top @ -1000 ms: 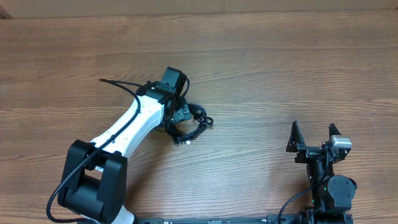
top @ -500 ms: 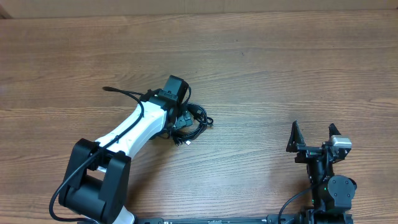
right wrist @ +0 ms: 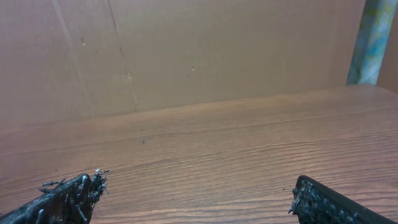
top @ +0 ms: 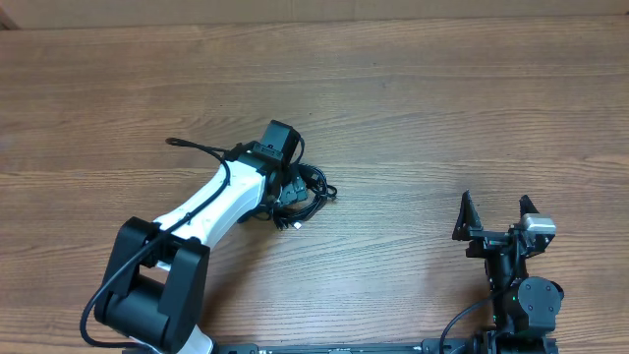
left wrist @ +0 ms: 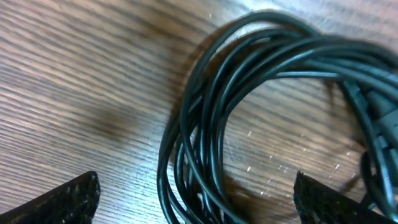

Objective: Untangle cables
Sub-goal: 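Close the left gripper on the coil loops and lift slightly, then lift the held coil with the left gripper and shift it rightward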

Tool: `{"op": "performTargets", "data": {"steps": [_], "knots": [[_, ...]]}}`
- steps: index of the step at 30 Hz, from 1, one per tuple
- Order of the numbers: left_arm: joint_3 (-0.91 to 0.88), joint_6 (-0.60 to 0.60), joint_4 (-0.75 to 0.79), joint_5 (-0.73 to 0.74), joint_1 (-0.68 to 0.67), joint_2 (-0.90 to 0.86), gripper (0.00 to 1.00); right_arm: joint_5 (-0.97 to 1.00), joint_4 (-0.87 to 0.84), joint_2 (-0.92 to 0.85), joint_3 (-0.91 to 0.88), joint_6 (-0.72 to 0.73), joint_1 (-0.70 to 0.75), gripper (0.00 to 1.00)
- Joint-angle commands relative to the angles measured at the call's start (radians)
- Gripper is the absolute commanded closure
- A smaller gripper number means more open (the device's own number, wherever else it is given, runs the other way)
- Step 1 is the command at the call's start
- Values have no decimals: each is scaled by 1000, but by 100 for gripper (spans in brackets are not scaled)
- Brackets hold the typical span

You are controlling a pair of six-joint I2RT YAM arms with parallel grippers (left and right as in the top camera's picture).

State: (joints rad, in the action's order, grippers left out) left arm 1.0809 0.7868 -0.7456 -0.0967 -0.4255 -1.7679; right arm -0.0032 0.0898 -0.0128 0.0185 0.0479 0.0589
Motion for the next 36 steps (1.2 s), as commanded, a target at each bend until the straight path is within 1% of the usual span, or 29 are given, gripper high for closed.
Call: {"op": "performTargets", "data": {"steps": [1, 6, 11, 13, 20, 22, 28, 33, 36], "knots": [[-13, 8, -11, 42, -18, -32, 0, -6, -5, 10, -11, -3, 4, 0], [-13, 52, -17, 47, -34, -44, 0, -6, -5, 10, -11, -3, 4, 0], [-13, 52, 0, 50, -36, -44, 0, -6, -5, 10, -11, -3, 4, 0], [-13, 52, 24, 73, -36, -44, 0, -6, -5, 10, -11, -3, 4, 0], [-13, 27, 18, 90, -36, -44, 0, -6, -5, 10, -11, -3, 4, 0], [-13, 61, -4, 94, -36, -44, 0, -6, -5, 10, -11, -3, 4, 0], [-14, 233, -59, 59, -39, -45, 1, -6, -5, 10, -11, -3, 4, 0], [-14, 319, -63, 84, -40, -45, 0, -6, -5, 10, -11, -3, 4, 0], [-14, 344, -62, 86, -41, -45, 1, -6, -5, 10, -11, -3, 4, 0]]}}
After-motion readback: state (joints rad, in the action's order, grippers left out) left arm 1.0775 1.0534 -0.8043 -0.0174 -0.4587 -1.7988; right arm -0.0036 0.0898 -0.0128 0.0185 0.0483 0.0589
